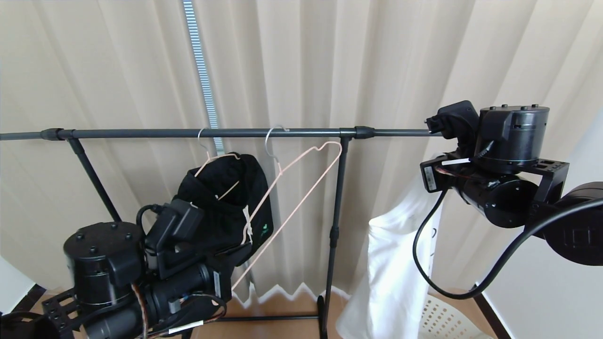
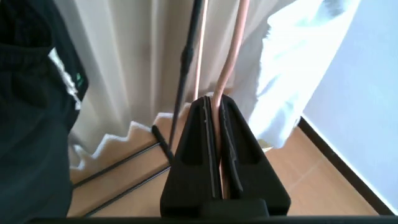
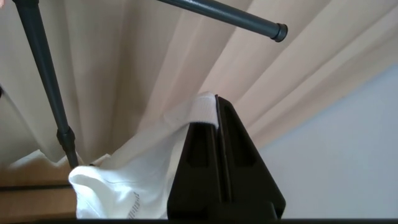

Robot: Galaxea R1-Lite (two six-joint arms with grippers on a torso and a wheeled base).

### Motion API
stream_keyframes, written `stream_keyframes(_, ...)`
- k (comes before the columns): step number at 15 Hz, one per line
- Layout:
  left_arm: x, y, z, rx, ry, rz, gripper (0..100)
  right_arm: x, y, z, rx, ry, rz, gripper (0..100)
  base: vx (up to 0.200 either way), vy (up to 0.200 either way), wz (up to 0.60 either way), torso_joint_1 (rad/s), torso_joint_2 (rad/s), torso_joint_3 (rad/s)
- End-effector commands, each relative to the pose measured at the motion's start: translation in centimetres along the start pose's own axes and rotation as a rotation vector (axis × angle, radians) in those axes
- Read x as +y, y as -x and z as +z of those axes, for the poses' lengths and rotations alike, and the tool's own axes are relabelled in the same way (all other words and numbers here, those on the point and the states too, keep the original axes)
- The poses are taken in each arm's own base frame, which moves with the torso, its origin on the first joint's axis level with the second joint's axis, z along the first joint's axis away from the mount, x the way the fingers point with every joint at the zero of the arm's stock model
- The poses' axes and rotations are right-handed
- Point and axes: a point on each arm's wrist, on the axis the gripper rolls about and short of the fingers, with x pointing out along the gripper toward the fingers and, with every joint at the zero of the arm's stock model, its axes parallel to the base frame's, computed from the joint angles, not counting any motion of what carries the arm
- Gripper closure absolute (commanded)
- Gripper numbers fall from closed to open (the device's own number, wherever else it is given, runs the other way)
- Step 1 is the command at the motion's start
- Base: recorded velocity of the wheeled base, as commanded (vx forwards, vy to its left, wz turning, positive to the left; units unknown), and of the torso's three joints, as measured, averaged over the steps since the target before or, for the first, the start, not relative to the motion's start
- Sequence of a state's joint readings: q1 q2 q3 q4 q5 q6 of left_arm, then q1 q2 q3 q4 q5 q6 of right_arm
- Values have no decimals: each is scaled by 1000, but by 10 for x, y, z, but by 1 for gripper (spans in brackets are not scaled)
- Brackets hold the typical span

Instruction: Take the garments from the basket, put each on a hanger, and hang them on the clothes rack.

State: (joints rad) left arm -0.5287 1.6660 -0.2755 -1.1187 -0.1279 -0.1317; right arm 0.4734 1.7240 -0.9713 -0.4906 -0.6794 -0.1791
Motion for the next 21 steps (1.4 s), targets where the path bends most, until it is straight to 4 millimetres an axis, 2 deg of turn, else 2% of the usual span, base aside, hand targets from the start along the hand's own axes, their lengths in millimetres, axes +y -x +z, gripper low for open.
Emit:
stream_keyframes(1, 20, 12, -11, 14, 11, -42, 100, 2, -2, -2, 6, 5, 1, 100, 0, 0, 0, 0, 0, 0)
stream_keyframes(4, 34, 14, -17, -8, 22, -134, 100, 3, -2, -3, 10, 8, -1, 100, 0, 0, 0, 0, 0, 0)
stream_keyframes(6, 33, 16, -25, 9, 14, -162, 100, 3, -2, -3, 11, 9, -2, 100, 0, 0, 0, 0, 0, 0)
stream_keyframes(9, 33, 28, -45, 42, -137, -264, 100, 2, -1, -5, 15, 14, -3, 100, 0, 0, 0, 0, 0, 0)
stream_keyframes(21, 33, 21, -51, 46, -143, -339, 100, 9, -8, -14, 47, 41, -5, 100, 0, 0, 0, 0, 0, 0)
